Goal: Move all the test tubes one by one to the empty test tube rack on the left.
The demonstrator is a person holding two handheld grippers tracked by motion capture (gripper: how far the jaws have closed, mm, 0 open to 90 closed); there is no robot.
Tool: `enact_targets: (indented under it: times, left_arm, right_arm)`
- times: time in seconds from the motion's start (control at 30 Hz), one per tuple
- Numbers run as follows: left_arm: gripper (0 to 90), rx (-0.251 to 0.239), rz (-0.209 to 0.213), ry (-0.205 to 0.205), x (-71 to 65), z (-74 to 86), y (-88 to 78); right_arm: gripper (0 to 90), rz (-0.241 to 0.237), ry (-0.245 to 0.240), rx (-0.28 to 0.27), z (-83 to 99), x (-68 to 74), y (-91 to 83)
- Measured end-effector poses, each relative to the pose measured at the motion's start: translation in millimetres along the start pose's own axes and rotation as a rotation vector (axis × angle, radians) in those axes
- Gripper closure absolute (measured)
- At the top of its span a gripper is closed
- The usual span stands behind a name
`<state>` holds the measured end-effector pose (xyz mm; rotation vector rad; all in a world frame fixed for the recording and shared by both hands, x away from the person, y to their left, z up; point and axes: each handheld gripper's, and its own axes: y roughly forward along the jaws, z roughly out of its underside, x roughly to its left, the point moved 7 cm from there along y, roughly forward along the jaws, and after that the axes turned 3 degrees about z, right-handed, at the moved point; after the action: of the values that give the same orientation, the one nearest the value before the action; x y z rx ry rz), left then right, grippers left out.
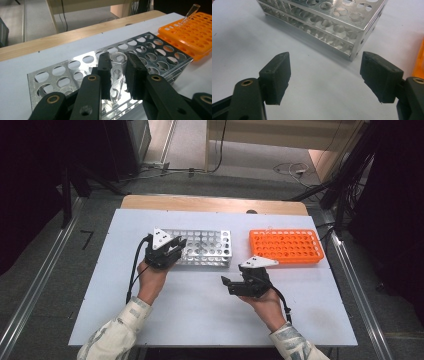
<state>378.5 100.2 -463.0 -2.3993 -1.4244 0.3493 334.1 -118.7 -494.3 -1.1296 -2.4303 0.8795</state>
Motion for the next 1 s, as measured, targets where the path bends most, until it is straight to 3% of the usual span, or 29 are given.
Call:
enact_targets:
  times: [0.17, 0.47, 0.53, 0.67, 0.83, 1.0]
  left_arm:
    - [72.4, 0.014, -0.001, 0.003, -1.1, 2.8, 0.7]
    - [68.5, -0.002, -0.002, -0.006, -0.6, 0.6, -3.4]
    - [64.5, -0.011, 0.003, -0.009, -2.4, -0.7, -5.4]
    - [48.1, -0.019, 0.010, -0.006, -8.8, -1.8, -9.8]
    - [35.7, -0.031, 0.011, -0.018, -13.0, -2.5, -17.8]
    - [33.6, -0.038, 0.010, -0.042, -12.9, -0.8, -26.5]
  right_arm:
    - [23.2, -0.006, -0.007, 0.003, -0.4, 1.8, 1.5]
    - [23.2, -0.007, -0.006, 0.002, -1.1, 2.1, 1.7]
    - [23.2, -0.005, -0.006, -0.002, -1.9, 0.8, 1.3]
    - [23.3, 0.001, 0.000, -0.009, -4.8, -2.4, 0.8]
    - [23.2, 0.035, 0.015, -0.019, -8.2, -17.1, 1.6]
    - [23.5, 0.087, 0.044, -0.032, -11.9, -38.5, 3.1]
